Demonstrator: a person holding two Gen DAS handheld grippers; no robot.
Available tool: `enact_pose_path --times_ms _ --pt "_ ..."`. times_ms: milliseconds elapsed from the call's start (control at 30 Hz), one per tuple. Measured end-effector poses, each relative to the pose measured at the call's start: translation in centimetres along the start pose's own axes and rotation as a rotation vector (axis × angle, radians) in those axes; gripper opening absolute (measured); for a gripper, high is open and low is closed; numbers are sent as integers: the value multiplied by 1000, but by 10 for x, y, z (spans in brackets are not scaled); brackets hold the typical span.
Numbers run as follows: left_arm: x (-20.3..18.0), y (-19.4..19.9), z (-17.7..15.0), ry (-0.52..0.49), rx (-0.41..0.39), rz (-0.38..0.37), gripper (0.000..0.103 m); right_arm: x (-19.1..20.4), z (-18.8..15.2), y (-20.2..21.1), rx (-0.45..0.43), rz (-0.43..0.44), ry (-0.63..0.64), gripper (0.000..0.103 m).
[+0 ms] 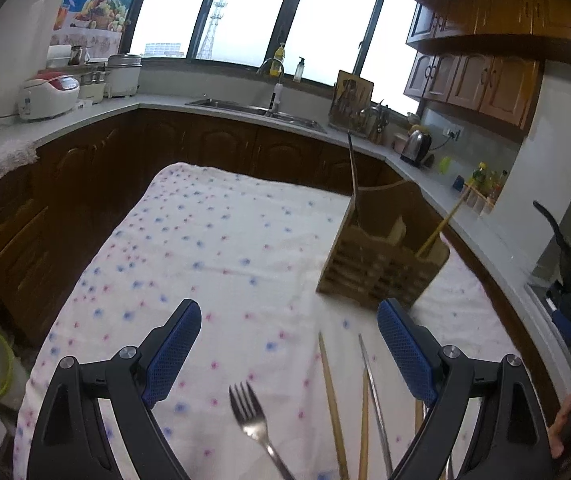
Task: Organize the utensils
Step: 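Move both open tools back down to the remaining utensils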
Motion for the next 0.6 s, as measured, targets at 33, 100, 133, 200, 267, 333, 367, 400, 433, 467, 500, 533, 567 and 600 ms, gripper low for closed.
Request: enact_pose_path --times_ms 33,100,133,200,267,333,367,400,433,467,500,533,567,600 --pt "-2 4 -5 -2 14 -4 90 -1 -4 2 5 -5 2 101" --pt "-4 7 -8 2 29 -10 90 -5 -13 6 20 -24 1 101" --pt "-6 10 -10 5 34 -11 90 -6 -18 8 22 -27 0 101" --pt "-4 12 -13 10 42 -12 90 -9 -26 10 32 -39 2 101" --pt "-5 16 -18 10 57 -11 90 -10 -36 12 48 -56 14 101" --pt "-5 19 -20 8 64 -8 90 -12 -43 12 62 -67 24 101" --pt "-6 21 -22 5 69 -6 90 -13 -47 12 72 -71 29 101" --pt "-6 22 -24 3 75 -5 90 -13 -49 12 78 -72 29 101" --pt "-7 22 -25 2 80 -5 90 -14 -52 12 83 -73 28 101" --pt "-8 22 -26 2 84 -5 90 -15 -55 12 88 -76 28 101" --pt "-9 23 -27 1 88 -6 90 -15 -57 12 90 -78 28 101" --pt "-11 21 -28 0 92 -5 90 -16 -59 12 93 -79 27 101" --pt "-12 20 -29 -1 95 -4 90 -16 -61 12 97 -82 27 101" --pt "-12 21 -31 -3 100 -4 90 -16 -63 12 100 -85 29 101"
Point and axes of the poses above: each gripper's, at about its wrist camera, not at the fingertips, and y roughly against the way its jaws point, x to its left, z to its top, the point moved 4 cm from there along -y, roughly the way its jaws point, and after that the axes turned 11 degrees about -y, right-handed, at the moved point
